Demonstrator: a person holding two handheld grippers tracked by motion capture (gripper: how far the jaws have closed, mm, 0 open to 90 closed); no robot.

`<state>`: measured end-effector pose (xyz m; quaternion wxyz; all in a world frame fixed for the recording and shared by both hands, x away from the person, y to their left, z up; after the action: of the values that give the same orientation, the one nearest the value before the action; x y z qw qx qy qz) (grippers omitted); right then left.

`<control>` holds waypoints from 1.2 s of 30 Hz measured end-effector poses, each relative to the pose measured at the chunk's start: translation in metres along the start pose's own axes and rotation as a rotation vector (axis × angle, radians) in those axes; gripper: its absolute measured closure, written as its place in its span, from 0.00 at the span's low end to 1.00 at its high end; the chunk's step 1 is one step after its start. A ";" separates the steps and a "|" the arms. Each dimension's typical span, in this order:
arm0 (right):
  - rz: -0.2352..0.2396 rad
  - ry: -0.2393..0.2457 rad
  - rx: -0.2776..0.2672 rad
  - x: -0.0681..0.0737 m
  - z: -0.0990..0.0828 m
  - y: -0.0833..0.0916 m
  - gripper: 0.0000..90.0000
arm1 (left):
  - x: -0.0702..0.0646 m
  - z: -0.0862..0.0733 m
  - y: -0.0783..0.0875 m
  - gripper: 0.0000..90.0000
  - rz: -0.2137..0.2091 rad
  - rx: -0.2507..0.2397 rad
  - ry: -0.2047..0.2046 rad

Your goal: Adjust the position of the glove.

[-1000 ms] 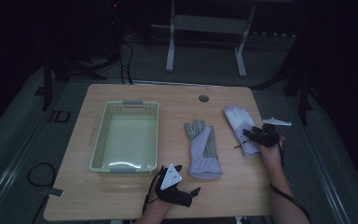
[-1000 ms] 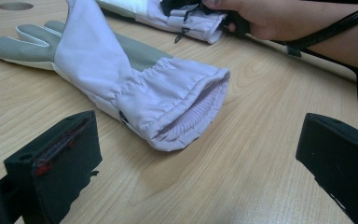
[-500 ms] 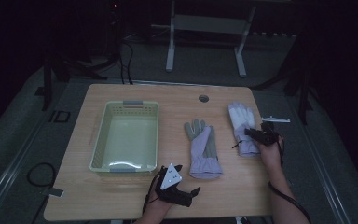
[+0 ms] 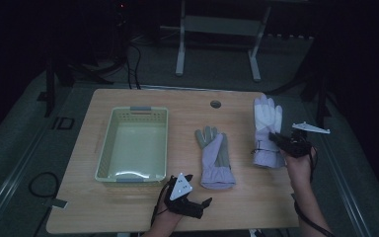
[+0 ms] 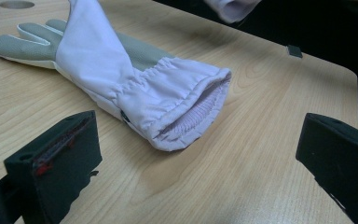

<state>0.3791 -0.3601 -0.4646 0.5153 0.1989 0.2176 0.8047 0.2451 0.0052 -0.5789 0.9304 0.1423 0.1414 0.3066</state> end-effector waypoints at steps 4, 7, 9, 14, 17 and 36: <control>-0.006 -0.031 -0.010 0.008 -0.003 0.022 0.89 | 0.000 0.000 0.000 0.00 0.002 0.001 -0.004; -0.021 -0.040 0.002 0.014 -0.012 0.029 0.89 | 0.000 0.000 0.000 0.00 0.002 0.002 -0.003; -0.027 -0.047 0.017 0.016 -0.021 0.030 0.89 | 0.000 0.000 0.000 0.00 0.002 0.002 -0.003; -0.014 -0.071 0.086 0.017 -0.046 0.017 0.89 | -0.001 0.000 0.000 0.00 0.003 0.003 -0.005; -0.019 -0.074 0.109 0.015 -0.054 0.008 0.89 | -0.001 0.000 0.000 0.00 0.002 0.002 -0.006; -0.021 0.076 0.161 -0.002 -0.068 -0.030 0.58 | -0.001 0.000 0.000 0.00 0.004 0.002 -0.011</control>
<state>0.3651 -0.3605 -0.5375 0.4975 0.2069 0.3029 0.7861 0.2441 0.0046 -0.5787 0.9305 0.1452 0.1362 0.3075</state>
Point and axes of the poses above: each handheld gripper's, and its own axes: y roughly backward along the jaws, z roughly out of its top, x roughly to its left, the point moved 1 cm from there along -y, roughly forward along the jaws, and after that the axes turned 2 degrees about y, right-handed, at the moved point
